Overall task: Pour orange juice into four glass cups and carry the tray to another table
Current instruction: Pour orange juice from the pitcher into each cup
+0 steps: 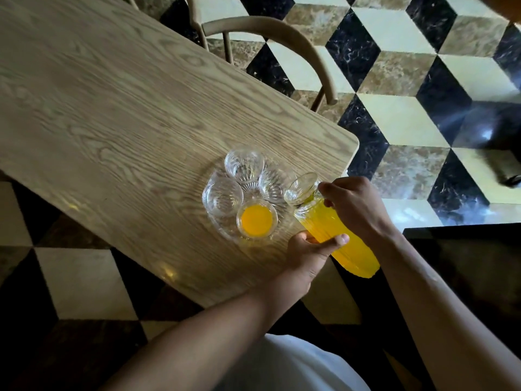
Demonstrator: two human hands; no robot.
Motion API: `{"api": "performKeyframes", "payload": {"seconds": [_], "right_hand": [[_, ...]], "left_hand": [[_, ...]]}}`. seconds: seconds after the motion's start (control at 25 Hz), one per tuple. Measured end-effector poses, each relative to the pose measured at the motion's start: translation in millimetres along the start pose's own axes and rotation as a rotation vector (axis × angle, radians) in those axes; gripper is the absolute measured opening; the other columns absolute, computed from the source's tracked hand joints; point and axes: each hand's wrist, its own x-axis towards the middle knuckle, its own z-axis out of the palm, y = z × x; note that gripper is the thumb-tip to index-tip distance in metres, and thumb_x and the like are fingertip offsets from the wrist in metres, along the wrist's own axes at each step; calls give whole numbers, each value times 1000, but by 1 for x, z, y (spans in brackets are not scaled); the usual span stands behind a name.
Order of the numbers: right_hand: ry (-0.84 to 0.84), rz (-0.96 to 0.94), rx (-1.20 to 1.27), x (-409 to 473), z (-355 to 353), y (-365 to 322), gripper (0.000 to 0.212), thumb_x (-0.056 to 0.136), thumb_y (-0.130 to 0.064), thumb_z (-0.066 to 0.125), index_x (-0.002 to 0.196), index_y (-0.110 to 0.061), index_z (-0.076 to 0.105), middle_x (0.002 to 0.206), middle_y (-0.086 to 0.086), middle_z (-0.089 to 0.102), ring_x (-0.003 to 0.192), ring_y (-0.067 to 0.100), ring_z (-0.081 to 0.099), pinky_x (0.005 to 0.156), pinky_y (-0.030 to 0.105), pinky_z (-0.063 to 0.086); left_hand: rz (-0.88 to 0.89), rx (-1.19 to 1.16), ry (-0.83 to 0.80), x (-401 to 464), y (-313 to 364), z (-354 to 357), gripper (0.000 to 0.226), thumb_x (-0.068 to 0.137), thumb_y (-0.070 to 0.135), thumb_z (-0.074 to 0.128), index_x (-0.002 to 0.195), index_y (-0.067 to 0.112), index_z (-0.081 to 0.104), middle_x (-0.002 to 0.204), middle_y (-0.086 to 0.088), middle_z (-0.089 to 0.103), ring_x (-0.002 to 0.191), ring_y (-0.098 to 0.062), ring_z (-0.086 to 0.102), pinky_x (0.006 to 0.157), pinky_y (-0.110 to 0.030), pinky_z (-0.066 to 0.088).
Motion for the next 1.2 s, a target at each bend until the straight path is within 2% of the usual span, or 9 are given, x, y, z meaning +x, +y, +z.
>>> {"api": "performKeyframes", "payload": {"seconds": [0.16, 0.24, 0.32, 0.48, 0.52, 0.6, 0.72, 0.8, 1.2], "right_hand": [[-16, -14, -40, 8, 0, -8, 38, 93, -26, 62, 63, -4, 67, 53, -9, 59, 51, 14, 50, 53, 30, 37], [-22, -23, -52, 11, -1, -12, 38, 93, -25, 62, 64, 0, 66, 49, -10, 56, 50, 14, 48, 51, 30, 36], [-33, -33, -76, 13, -1, -15, 39, 93, -25, 62, 61, -4, 64, 48, -10, 55, 50, 15, 48, 50, 30, 36], [-59, -47, -109, 22, 4, -18, 40, 93, -26, 61, 58, -6, 61, 53, -5, 58, 51, 17, 49, 53, 31, 36], [-71, -60, -136, 24, 5, -17, 41, 93, -26, 61, 56, -9, 59, 53, -6, 59, 50, 17, 49, 54, 31, 36], [-78, -73, -170, 26, 7, -18, 42, 93, -26, 61, 55, -9, 59, 46, -7, 57, 49, 16, 48, 54, 30, 35], [-86, -62, -154, 27, 8, -23, 38, 94, -24, 61, 64, -1, 63, 48, -6, 56, 54, 20, 48, 55, 29, 37], [-82, -64, -155, 28, 10, -25, 38, 94, -24, 61, 63, -2, 63, 54, -1, 57, 54, 21, 49, 55, 29, 37], [-81, -62, -237, 31, 14, -33, 39, 94, -26, 62, 72, 4, 70, 54, -1, 57, 54, 20, 50, 53, 31, 34]], "left_hand": [[-39, -51, -16, 4, 3, 6, 65, 41, 57, 93, 67, 23, 43, 61, 6, 44, 61, -15, 35, 58, -32, 33], [-42, -68, -25, 6, 4, 6, 64, 43, 55, 94, 64, 25, 41, 58, 9, 42, 58, -14, 34, 57, -31, 32], [-49, -79, -41, 8, 6, 7, 62, 52, 47, 96, 62, 27, 38, 52, 14, 39, 51, -10, 31, 54, -28, 31], [-84, -118, -54, 11, 7, 7, 62, 60, 39, 98, 61, 26, 37, 50, 14, 36, 49, -9, 28, 59, -33, 33], [-96, -122, -50, 10, 8, 8, 63, 58, 41, 99, 61, 26, 37, 50, 14, 36, 50, -10, 28, 59, -33, 33], [-106, -136, -43, 6, 13, 9, 72, 41, 56, 100, 60, 27, 38, 51, 12, 36, 56, -14, 31, 63, -35, 38], [-106, -161, -24, 5, 17, 9, 82, 20, 75, 91, 59, 27, 38, 55, 9, 37, 70, -20, 34, 67, -37, 43], [-112, -175, -32, 5, 17, 8, 82, 18, 76, 90, 60, 27, 39, 57, 7, 38, 72, -21, 35, 68, -37, 43], [-140, -238, -60, 4, 16, 8, 82, 19, 75, 92, 57, 27, 37, 54, 8, 36, 66, -18, 31, 66, -40, 32]]}}
